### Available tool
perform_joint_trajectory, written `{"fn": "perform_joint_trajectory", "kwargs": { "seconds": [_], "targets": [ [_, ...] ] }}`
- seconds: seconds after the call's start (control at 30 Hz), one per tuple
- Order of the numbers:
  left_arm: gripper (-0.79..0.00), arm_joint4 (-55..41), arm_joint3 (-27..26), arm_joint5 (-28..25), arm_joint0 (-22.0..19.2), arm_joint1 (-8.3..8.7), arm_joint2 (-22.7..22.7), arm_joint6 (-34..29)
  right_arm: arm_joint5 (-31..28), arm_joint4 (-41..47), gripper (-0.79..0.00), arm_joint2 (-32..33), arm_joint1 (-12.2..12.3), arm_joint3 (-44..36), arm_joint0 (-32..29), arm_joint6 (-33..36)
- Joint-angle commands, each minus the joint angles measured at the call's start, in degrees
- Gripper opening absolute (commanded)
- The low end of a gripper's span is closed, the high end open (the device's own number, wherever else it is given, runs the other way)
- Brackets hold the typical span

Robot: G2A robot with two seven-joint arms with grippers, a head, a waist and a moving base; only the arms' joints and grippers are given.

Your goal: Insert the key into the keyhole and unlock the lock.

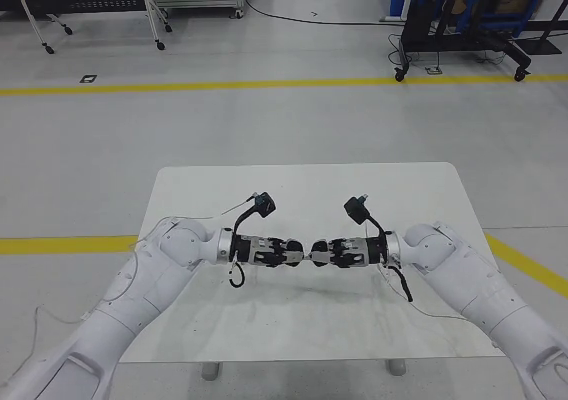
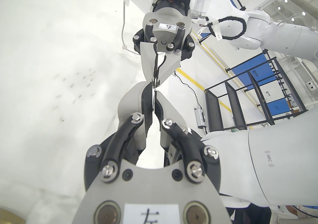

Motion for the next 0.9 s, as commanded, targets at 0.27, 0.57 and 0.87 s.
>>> {"fn": "perform_joint_trajectory", "kwargs": {
  "seconds": [0.27,0.57,0.87],
  "targets": [
    [0.0,0.11,1.38,2.18,-0.23,0.22,-2.28,4.98,-0.5,3.89,-0.785,-0.74,1.15,1.68,0.96,-0.5],
    [0.0,14.53,-5.07,2.97,3.56,3.65,-12.81,15.39,-0.5,9.32,-0.785,7.75,3.61,2.05,-3.62,-0.64],
    [0.0,63.48,-30.67,25.49,25.35,9.28,-25.31,20.43,-0.5,9.32,-0.785,7.75,3.61,2.05,-3.62,-0.64]
  ]
}}
